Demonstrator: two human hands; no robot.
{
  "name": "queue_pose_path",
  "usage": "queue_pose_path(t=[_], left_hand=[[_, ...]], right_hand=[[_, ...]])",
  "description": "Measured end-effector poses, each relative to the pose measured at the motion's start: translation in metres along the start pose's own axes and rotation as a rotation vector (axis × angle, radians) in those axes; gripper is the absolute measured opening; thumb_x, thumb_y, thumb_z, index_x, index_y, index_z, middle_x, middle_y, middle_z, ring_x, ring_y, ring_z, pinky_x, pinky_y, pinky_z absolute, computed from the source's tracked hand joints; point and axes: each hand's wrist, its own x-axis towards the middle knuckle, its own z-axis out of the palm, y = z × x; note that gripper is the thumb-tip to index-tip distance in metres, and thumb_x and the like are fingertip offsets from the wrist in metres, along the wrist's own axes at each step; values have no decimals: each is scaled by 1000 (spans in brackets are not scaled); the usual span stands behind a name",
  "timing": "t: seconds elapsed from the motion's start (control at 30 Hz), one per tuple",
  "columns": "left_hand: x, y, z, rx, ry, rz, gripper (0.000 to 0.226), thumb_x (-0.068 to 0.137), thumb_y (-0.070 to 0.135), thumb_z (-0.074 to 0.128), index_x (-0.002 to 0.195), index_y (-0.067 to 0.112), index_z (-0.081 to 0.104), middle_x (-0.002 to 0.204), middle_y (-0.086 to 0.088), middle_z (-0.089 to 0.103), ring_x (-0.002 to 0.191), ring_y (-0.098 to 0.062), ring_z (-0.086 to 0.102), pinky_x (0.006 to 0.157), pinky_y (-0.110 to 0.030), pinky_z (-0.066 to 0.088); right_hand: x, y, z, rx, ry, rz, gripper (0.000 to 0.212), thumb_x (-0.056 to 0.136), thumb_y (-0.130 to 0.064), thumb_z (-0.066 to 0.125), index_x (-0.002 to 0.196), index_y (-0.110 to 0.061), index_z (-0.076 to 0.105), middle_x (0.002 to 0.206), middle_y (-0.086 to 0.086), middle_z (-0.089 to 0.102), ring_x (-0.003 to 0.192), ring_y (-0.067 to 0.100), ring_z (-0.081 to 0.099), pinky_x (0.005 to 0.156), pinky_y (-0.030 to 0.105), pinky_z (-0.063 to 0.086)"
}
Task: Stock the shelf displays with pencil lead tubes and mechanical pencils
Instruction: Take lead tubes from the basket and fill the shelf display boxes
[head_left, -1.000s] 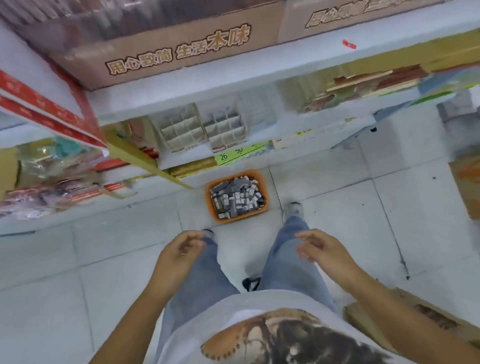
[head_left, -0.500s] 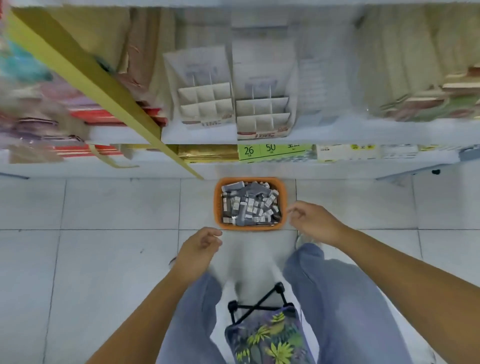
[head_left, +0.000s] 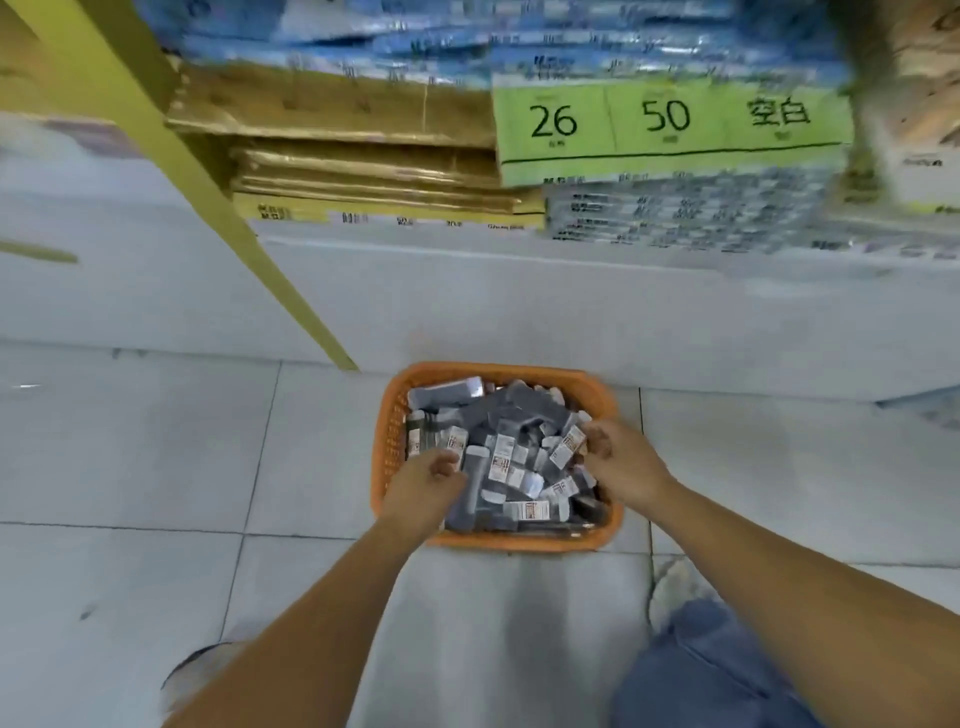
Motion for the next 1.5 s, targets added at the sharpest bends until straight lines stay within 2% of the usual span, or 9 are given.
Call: queue_pose_path(t=[0.2, 0.4, 0.53, 0.67, 0.8, 1.03, 1.17, 1.37, 1.5], left_hand=[[33, -30, 37, 204, 228, 139, 70, 84, 37, 77, 144, 13, 49, 142, -12, 51, 131, -31, 47, 110, -45, 40], [37, -39, 48, 382, 244, 115, 101, 75, 43, 85, 154, 16, 27, 153, -7, 37, 141, -28, 34, 117, -42, 34], [44, -42, 46, 318, 285, 83, 89, 74, 31, 87, 147, 16, 39, 147, -6, 42, 137, -25, 40, 115, -40, 35], [54, -45, 38, 251, 270, 86, 62, 76, 23, 84, 130, 17, 56, 131, -4, 54, 119, -24, 55, 102, -43, 48], [54, -47, 35, 202, 253, 122, 24, 84, 21, 74, 107, 21, 64, 107, 1, 65, 94, -19, 64, 83, -39, 55], [52, -50, 25, 76, 243, 114, 14, 94, 24, 64, 100, 28, 52, 82, 12, 62, 70, -6, 60, 53, -21, 40], [62, -48, 18, -74, 212, 28, 11, 95, 18, 61, 102, 23, 54, 87, -1, 68, 73, -17, 66, 58, -26, 48], [51, -44, 26, -548, 215, -72, 15, 96, 4, 55, 90, 13, 65, 71, -5, 68, 71, -24, 65, 74, -40, 58], [37, -40, 32, -889, 203, -159, 13, 97, 3, 58, 106, 7, 66, 96, -12, 77, 91, -30, 72, 88, -47, 60]], right_hand=[[25, 31, 40, 34, 147, -84, 54, 90, -24, 65, 140, -18, 45, 147, 4, 36, 126, 18, 46, 106, 30, 37], [36, 26, 56, -17, 241, -82, 85, 81, -35, 76, 150, -17, 28, 150, 5, 37, 136, 23, 37, 113, 41, 33], [42, 19, 56, 115, 294, 0, 105, 62, -23, 91, 147, -16, 29, 147, 4, 33, 132, 23, 41, 108, 39, 40], [49, 10, 59, 332, 274, 2, 65, 71, -2, 81, 127, -13, 51, 107, 6, 63, 87, 12, 61, 65, 21, 47], [60, -4, 58, 226, 344, -117, 11, 81, -11, 73, 88, -12, 65, 78, -1, 64, 71, 14, 59, 59, 21, 41], [82, 2, 63, -7, 243, -113, 60, 75, -31, 80, 129, -25, 54, 127, 3, 53, 115, 23, 51, 102, 40, 43], [93, 5, 59, -180, 108, -95, 65, 70, -46, 81, 123, -20, 54, 119, -1, 58, 107, 19, 54, 89, 35, 46], [97, -3, 51, -142, -12, -133, 41, 77, -34, 78, 108, -23, 54, 104, -5, 57, 92, 15, 56, 67, 26, 39], [91, -3, 49, -90, -81, -88, 26, 85, -25, 71, 104, -22, 55, 94, -5, 62, 87, 17, 62, 63, 25, 42]])
